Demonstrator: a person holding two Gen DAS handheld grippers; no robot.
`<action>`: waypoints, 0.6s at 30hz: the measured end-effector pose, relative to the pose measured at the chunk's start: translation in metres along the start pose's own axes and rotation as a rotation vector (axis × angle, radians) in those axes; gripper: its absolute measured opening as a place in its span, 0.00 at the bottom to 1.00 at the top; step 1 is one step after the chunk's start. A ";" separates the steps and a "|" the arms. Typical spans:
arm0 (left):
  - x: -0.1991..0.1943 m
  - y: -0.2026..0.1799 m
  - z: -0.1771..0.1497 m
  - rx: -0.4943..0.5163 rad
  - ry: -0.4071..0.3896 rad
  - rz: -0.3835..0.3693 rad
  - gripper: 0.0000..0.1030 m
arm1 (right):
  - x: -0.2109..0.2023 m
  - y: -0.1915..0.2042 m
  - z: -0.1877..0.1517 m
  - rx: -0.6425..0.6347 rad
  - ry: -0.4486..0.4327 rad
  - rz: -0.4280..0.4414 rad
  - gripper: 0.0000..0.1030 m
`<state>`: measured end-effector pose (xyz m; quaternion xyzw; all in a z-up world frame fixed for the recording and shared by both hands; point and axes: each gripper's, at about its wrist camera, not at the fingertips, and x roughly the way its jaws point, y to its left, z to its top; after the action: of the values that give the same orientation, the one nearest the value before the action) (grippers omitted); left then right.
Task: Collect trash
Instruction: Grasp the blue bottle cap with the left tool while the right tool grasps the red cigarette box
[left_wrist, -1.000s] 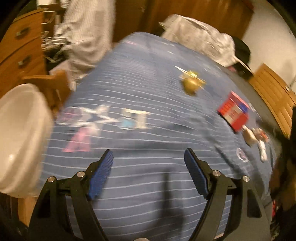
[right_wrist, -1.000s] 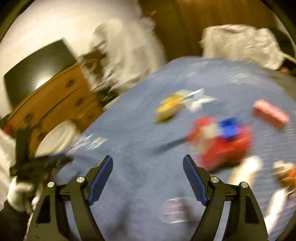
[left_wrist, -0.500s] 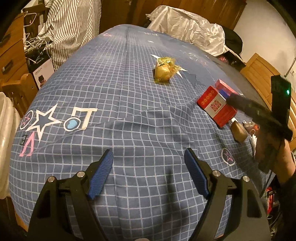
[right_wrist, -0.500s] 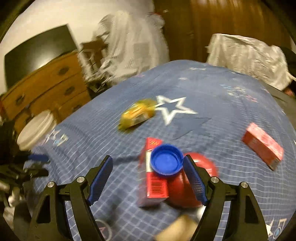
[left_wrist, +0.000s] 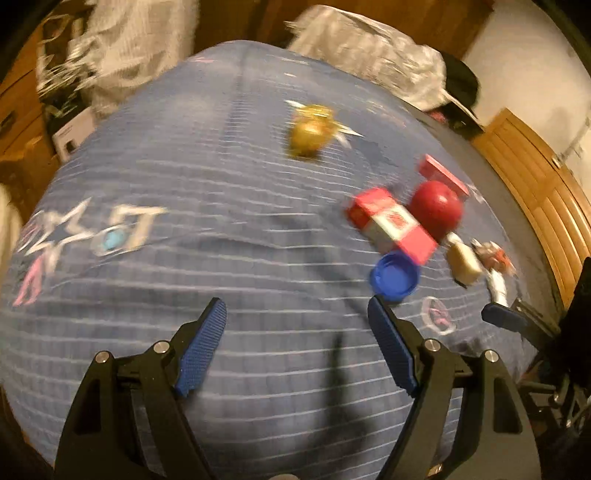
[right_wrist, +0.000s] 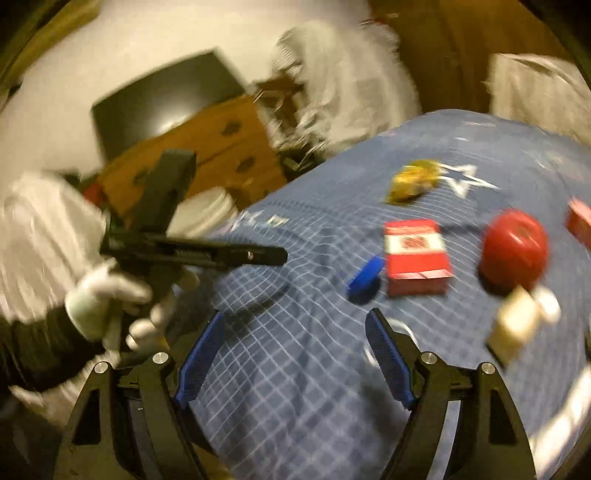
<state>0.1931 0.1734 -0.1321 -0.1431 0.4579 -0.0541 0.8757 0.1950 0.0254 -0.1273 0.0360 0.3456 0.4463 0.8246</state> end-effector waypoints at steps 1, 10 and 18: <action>0.005 -0.012 0.002 0.026 0.003 -0.008 0.76 | -0.006 -0.003 -0.004 0.010 -0.011 -0.022 0.77; 0.056 -0.080 0.000 0.219 0.092 0.041 0.76 | -0.042 -0.034 -0.017 0.066 -0.066 -0.108 0.77; 0.065 -0.097 0.003 0.306 0.093 0.053 0.37 | -0.048 -0.047 -0.015 0.076 -0.094 -0.122 0.77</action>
<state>0.2362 0.0666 -0.1523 0.0069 0.4880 -0.1069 0.8662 0.2021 -0.0427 -0.1299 0.0672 0.3250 0.3795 0.8636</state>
